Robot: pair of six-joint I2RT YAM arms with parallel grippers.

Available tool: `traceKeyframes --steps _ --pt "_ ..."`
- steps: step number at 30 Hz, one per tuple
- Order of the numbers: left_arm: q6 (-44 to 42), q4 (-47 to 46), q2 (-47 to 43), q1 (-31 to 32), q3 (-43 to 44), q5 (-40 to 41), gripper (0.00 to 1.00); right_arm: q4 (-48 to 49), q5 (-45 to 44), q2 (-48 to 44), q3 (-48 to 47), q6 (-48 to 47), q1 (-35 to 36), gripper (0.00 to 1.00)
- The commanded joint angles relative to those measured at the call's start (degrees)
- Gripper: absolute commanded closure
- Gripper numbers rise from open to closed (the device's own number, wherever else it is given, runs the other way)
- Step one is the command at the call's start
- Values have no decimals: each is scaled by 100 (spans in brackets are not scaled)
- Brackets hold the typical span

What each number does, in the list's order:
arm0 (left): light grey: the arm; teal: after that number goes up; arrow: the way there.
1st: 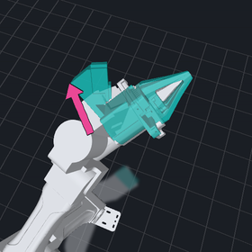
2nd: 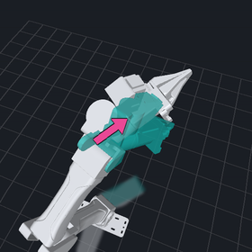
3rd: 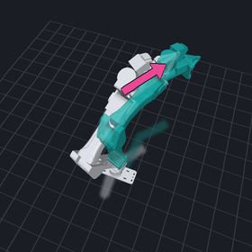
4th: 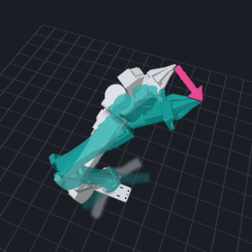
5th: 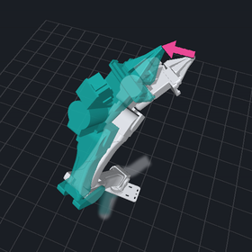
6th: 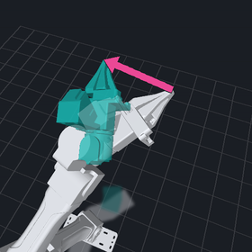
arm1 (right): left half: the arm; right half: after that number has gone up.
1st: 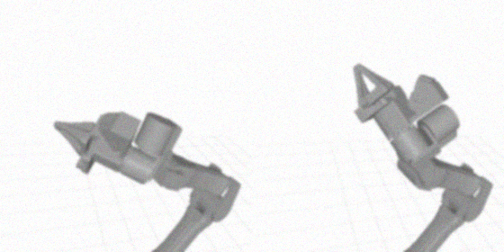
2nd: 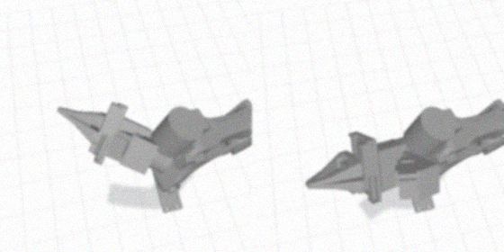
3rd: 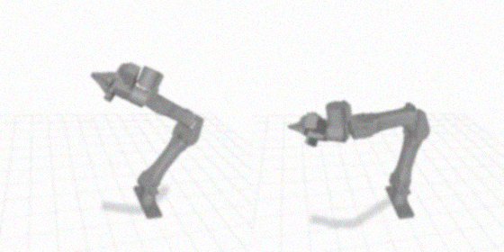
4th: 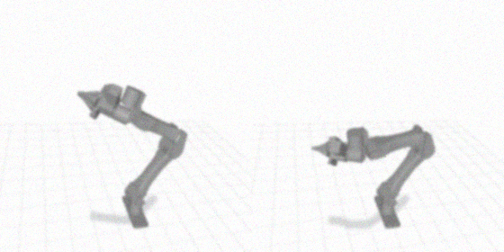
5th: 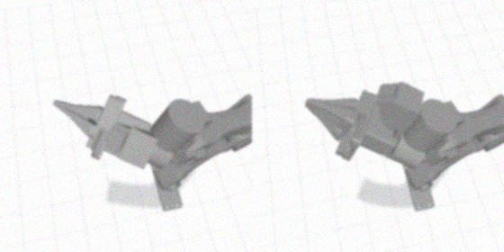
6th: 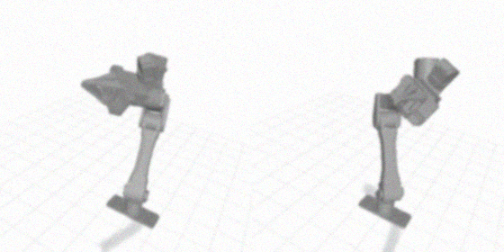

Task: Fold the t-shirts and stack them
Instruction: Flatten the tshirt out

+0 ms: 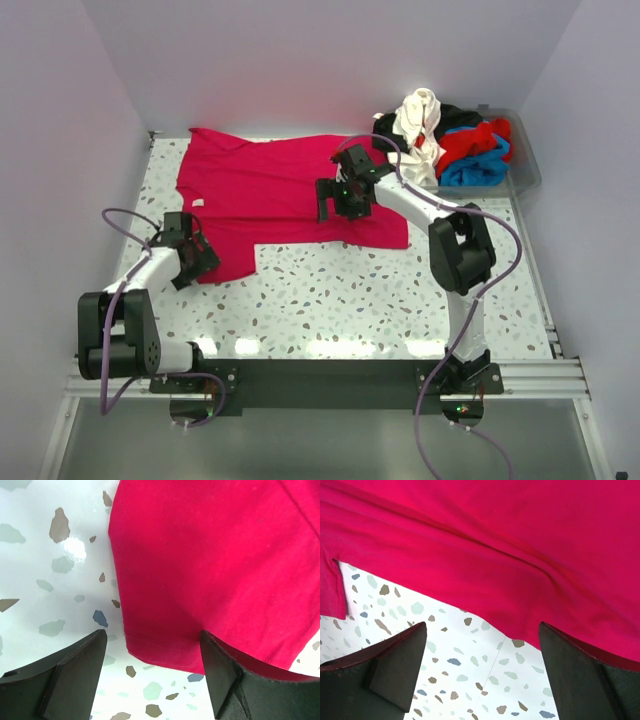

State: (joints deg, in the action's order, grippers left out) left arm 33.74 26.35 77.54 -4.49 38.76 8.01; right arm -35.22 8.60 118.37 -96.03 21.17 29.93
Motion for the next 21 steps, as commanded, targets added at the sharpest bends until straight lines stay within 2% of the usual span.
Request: traceKeyframes --steps 1,2,5,6,8,9,12,17,21 --pt "195 -244 -29 -26 -106 43 21 -116 45 -376 40 89 -14 4" --pt "212 -305 24 -34 -132 17 22 -134 45 -376 14 81 -14 4" --pt "221 -393 112 -34 -141 -28 36 -231 10 -376 -65 80 -14 4" --pt "230 -420 112 -34 -141 -28 46 -231 -16 -402 -65 80 -5 4" --pt "178 -420 86 -34 -97 25 57 -231 -34 -428 -48 80 -14 4" --pt "142 -385 69 -34 -62 60 67 -248 -43 -420 -48 80 -14 4" --pt "-42 -131 16 -26 201 227 79 -266 -16 -420 -48 98 -14 4" --pt "-437 588 -98 18 886 587 83 -283 -69 -437 -47 98 -14 4" --pt "-561 951 -177 168 1256 632 79 -284 -69 -411 -39 81 -14 4"
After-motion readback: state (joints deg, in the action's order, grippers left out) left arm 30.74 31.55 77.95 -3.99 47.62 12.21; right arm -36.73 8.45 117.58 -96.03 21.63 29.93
